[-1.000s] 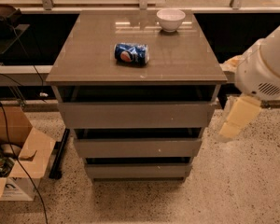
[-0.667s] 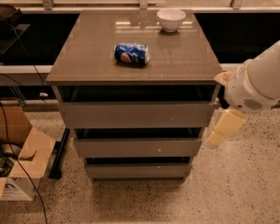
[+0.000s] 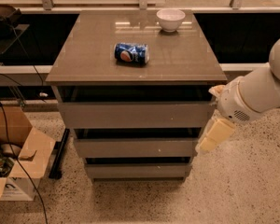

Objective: Open bottom drawer

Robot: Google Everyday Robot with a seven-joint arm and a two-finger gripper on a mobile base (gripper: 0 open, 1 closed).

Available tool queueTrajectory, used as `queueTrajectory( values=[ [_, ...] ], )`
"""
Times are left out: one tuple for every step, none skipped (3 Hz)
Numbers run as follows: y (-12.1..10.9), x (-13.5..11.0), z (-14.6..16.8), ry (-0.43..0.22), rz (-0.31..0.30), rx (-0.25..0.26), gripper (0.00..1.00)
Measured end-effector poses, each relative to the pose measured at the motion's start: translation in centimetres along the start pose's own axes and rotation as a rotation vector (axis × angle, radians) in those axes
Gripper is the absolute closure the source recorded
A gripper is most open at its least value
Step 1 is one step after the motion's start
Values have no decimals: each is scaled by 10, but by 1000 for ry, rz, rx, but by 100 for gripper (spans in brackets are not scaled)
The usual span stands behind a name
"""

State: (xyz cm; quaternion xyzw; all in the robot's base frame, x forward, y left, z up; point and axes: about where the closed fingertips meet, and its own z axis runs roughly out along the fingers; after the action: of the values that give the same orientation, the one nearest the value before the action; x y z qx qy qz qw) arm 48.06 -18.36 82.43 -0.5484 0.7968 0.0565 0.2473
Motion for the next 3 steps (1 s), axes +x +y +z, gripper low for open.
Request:
queueTrajectory(
  values=[
    [10,1,35,-10,-7,-45,0],
    [23,7,79,-38,-16,-75,0],
    [29,14,124,-110,8,-105,0]
  ],
)
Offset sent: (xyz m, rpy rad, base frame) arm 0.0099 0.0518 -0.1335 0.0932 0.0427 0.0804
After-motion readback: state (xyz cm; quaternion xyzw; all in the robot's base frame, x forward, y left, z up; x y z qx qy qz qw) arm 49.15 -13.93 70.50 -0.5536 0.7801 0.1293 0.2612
